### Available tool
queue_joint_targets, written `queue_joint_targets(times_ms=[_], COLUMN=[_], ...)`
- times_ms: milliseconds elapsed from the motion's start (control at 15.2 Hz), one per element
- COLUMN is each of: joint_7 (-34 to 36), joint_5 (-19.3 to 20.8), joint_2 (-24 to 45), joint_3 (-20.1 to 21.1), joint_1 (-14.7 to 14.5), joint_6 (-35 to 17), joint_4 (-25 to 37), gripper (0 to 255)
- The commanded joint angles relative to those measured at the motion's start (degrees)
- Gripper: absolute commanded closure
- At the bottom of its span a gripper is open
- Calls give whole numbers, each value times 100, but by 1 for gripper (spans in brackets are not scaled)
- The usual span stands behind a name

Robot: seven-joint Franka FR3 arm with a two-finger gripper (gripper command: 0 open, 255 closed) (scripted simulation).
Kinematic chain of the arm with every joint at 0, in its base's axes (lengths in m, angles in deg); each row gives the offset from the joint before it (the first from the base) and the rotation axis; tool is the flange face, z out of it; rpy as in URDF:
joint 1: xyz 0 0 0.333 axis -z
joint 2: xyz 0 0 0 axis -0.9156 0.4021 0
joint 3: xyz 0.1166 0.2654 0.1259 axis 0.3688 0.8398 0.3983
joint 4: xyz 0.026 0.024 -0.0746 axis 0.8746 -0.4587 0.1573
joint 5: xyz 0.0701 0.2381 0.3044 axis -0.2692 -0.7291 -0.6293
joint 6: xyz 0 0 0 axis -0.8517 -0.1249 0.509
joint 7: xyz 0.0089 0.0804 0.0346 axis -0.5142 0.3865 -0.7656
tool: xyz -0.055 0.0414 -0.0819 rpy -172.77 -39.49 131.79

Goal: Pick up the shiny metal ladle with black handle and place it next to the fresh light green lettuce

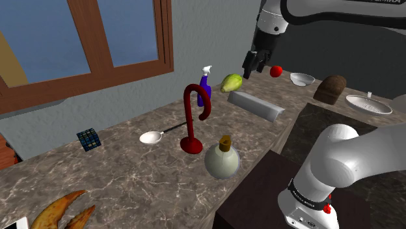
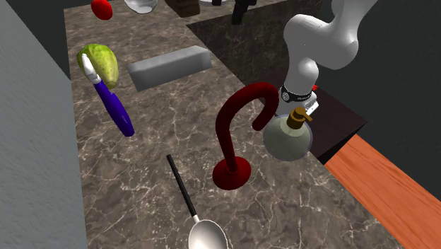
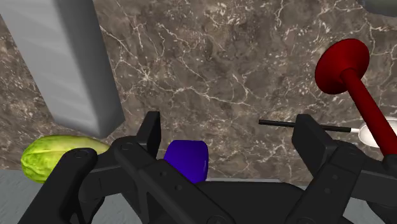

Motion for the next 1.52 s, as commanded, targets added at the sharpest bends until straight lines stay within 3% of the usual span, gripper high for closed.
queue_joint_targets(times_ms=[0, 462, 924, 1188, 1452], joint_7=[0, 2382, 4777, 6189, 7691], joint_5=[0, -593, -1036, -1051, -768], joint_2=[0, 141, 1012, 1787, 2731], joint_3=[0, 1109, 2291, 2972, 3638], joint_1=[0, 298, 694, 1045, 1484], joint_6=[0, -765, -1626, -2101, -2504], joint_4=[0, -712, -749, -482, -35], gripper=[0, 0, 0, 0, 0])
